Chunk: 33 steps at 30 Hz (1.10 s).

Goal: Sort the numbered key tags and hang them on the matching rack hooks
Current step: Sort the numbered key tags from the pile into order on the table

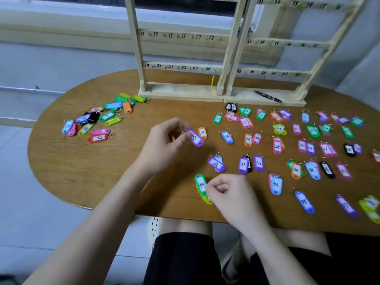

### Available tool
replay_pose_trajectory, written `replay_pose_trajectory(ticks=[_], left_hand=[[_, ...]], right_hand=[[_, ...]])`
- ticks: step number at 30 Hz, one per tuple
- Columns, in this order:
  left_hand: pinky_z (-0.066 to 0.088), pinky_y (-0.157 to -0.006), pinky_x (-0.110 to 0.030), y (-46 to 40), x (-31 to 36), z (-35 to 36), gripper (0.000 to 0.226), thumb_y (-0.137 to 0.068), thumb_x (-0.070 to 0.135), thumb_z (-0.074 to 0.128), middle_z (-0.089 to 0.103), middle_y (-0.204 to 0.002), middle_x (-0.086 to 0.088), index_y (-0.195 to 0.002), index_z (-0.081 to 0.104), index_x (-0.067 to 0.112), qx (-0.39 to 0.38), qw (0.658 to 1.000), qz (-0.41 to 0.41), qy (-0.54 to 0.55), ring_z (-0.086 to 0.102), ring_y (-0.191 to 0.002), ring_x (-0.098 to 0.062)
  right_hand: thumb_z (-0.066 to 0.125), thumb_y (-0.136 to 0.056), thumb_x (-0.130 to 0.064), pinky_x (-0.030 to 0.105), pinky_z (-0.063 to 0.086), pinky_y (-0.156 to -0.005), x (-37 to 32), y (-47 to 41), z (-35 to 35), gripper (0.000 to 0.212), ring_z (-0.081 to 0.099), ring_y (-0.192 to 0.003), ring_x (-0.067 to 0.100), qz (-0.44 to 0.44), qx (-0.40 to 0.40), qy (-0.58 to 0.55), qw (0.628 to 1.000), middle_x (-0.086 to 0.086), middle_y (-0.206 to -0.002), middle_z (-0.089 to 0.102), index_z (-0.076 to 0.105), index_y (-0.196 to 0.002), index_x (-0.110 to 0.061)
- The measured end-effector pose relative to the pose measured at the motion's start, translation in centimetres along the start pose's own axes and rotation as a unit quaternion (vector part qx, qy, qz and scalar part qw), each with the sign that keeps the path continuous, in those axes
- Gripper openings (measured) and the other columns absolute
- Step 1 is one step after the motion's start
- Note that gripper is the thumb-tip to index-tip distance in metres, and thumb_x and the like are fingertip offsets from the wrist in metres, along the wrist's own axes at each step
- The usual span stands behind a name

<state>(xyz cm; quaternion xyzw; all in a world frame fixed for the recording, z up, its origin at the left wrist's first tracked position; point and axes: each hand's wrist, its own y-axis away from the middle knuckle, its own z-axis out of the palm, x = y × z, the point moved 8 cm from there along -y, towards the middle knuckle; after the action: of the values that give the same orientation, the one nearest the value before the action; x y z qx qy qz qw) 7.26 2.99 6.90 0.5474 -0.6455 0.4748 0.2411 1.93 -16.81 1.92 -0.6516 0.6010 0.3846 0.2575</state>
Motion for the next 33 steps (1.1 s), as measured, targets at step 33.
replay_pose_trajectory(ticks=[33], left_hand=[[0.045,-0.063,-0.014,-5.7,-2.3,2.1,0.003,-0.094,0.016,0.07,0.072,-0.079,0.004,-0.095,0.073,0.016,-0.034,0.995,-0.084,-0.031,0.058,-0.065,0.001]], right_hand=[[0.066,-0.093,-0.04,0.016,0.032,-0.047,-1.6,-2.4,-4.9,0.024,0.054,-0.055,0.01,-0.067,0.097,0.17,0.978,-0.014,-0.049,0.052,0.061,-0.073,-0.027]])
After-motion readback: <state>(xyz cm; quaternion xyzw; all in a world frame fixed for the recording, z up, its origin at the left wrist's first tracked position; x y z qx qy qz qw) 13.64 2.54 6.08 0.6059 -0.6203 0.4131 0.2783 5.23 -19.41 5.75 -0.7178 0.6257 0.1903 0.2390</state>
